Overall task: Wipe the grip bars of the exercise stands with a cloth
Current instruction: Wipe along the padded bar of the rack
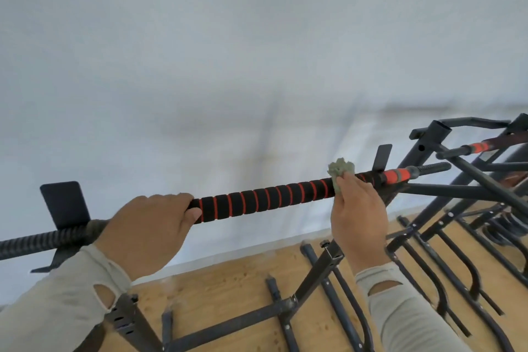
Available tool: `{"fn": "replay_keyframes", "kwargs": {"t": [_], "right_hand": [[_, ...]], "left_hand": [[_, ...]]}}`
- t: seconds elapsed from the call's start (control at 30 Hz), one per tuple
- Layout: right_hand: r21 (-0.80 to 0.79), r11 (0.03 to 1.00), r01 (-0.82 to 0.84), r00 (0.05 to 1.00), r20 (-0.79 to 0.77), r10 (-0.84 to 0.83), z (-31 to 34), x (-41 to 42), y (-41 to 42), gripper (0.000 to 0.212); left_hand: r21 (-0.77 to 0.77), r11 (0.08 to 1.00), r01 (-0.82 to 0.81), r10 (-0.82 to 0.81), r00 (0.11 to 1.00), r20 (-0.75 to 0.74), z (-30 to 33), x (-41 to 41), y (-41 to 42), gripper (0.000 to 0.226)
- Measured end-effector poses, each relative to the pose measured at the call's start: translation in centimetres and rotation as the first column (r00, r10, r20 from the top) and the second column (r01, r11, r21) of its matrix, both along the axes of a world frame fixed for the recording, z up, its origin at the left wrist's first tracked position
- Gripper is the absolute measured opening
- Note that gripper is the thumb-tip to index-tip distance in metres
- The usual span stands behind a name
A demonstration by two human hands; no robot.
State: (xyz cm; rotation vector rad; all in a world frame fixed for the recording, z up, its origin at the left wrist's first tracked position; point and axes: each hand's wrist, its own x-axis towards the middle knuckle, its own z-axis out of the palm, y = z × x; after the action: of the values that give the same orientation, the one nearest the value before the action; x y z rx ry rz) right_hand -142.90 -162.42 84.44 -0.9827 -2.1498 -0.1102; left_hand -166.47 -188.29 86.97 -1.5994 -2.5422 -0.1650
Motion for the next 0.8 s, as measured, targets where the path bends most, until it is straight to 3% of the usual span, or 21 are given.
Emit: {"fn": "replay_keyframes", "kwargs": {"t": [0.17, 0.27, 0.43, 0.57, 0.67, 0.73, 0.8], "right_hand": [[0.02, 0.958, -0.285, 0.958, 0.031, 0.284, -1.8, -6.5, -8.8, 0.022], [0.042, 0.896, -0.442, 0.896, 0.059, 0.44, -2.3, -10.4, -13.6, 0.028], [0.126, 0.851, -0.511, 0.858, 0.142, 0.494, -2.3, -9.1, -12.2, 0.036], [0.165, 0.883, -0.439, 0.897, 0.132, 0.421, -1.6, -4.2, -5.6, 0.043], [0.117, 0.961, -0.253, 0.951, 0.215, 0.224, -0.3, 0.7, 0.5, 0.053], [0.078, 0.995, -0.065, 0.955, 0.293, 0.04, 0.8, 3.6, 4.1, 0.047], [0.051, 0.998, 0.042, 0.955, 0.293, -0.055, 1.5, 5.3, 6.7, 0.033]], "left_hand": [[0.045, 0.998, -0.051, 0.056, 0.991, -0.12, -1.4, 0.2, 0.5, 0.063], [-0.018, 0.988, -0.154, 0.153, 0.988, -0.029, -0.2, 0.2, 1.2, 0.053], [-0.09, 0.992, -0.09, 0.102, 0.985, 0.136, 0.5, -0.9, 0.8, 0.045], [-0.038, 0.999, -0.027, 0.034, 0.982, 0.188, 0.1, -1.7, 0.4, 0.039], [-0.049, 0.999, 0.011, 0.003, 0.959, 0.285, 0.2, -2.3, 0.5, 0.048], [-0.08, 0.997, 0.015, 0.012, 0.945, 0.328, 0.5, -2.2, 0.6, 0.06], [-0.064, 0.998, 0.002, 0.02, 0.939, 0.344, 0.8, -1.9, 0.5, 0.055]]}}
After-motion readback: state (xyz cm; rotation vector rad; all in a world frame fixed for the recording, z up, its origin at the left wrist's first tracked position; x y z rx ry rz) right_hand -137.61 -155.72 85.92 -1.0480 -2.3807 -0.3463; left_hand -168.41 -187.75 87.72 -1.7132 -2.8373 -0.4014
